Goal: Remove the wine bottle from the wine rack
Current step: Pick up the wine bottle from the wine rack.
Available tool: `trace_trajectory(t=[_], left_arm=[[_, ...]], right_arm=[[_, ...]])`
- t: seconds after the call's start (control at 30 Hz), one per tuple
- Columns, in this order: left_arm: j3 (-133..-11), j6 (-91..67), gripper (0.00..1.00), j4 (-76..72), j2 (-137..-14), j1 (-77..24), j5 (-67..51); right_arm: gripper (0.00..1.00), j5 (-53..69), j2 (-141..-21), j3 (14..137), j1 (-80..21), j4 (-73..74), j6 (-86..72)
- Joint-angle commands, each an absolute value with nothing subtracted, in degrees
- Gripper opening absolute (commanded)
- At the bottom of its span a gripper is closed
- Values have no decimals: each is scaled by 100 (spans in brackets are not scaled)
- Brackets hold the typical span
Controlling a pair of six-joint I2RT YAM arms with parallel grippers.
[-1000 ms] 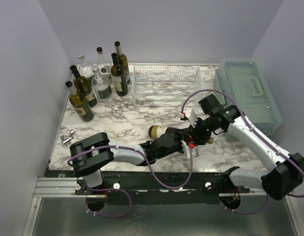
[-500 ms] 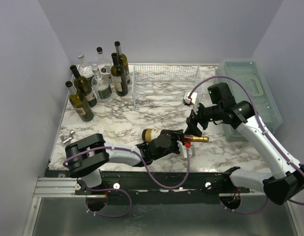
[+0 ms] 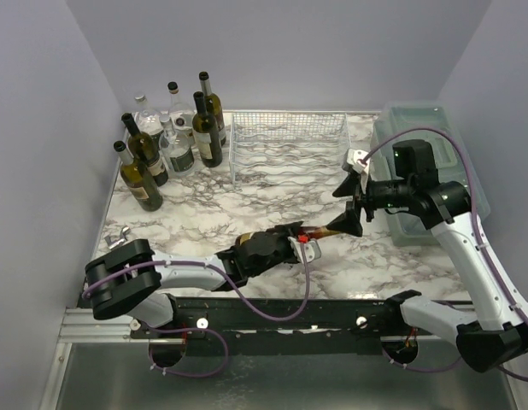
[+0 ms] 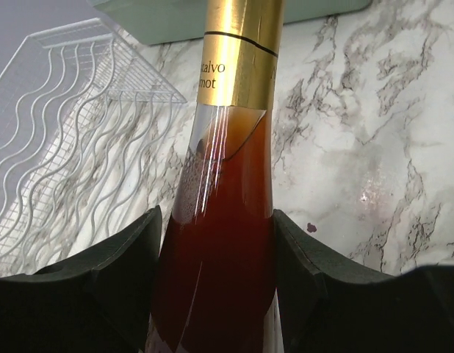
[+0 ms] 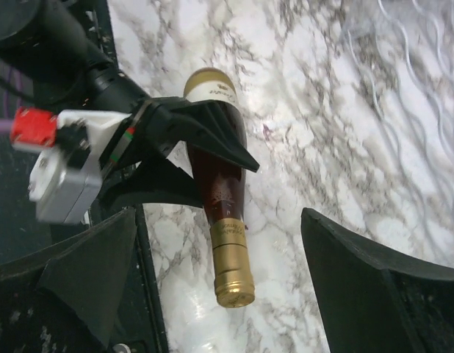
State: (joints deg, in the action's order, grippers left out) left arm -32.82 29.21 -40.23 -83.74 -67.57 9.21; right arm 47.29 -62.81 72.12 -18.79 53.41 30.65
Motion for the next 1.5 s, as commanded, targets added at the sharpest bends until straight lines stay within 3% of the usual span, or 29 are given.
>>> trace_trajectory(t=[0.0, 0.27, 0.5, 0.9, 1.07, 1.3, 1.47], left_arm=[[-3058, 1978, 0, -5011, -7808, -6648, 953], [-2670, 1560, 0, -5297, -7190, -6615, 1037], [-2428, 1353, 0, -5396, -6738, -6556, 1092], [-2416, 1001, 0, -5554, -6548, -6487, 1065], [-2435, 882, 0, -5602, -6561, -6485, 1054], [-2406, 776, 0, -5656, -6556, -6478, 1063], [-2399, 671, 0, -5703, -6500, -6460, 1013]], right_arm=[[99, 5871, -6127, 7306, -1880, 4960, 3642], [99, 6414, -6665, 7407, -1881, 4956, 4223], [99, 6294, -6647, 6888, -1881, 3691, 2713], [93, 6528, -6647, 6323, -2059, 3437, 2497], [74, 6289, -6704, 6266, -2227, 3354, 2448], [33, 6202, -6749, 6327, -2283, 3382, 2463], [18, 6118, -6807, 6411, -2285, 3459, 2453]])
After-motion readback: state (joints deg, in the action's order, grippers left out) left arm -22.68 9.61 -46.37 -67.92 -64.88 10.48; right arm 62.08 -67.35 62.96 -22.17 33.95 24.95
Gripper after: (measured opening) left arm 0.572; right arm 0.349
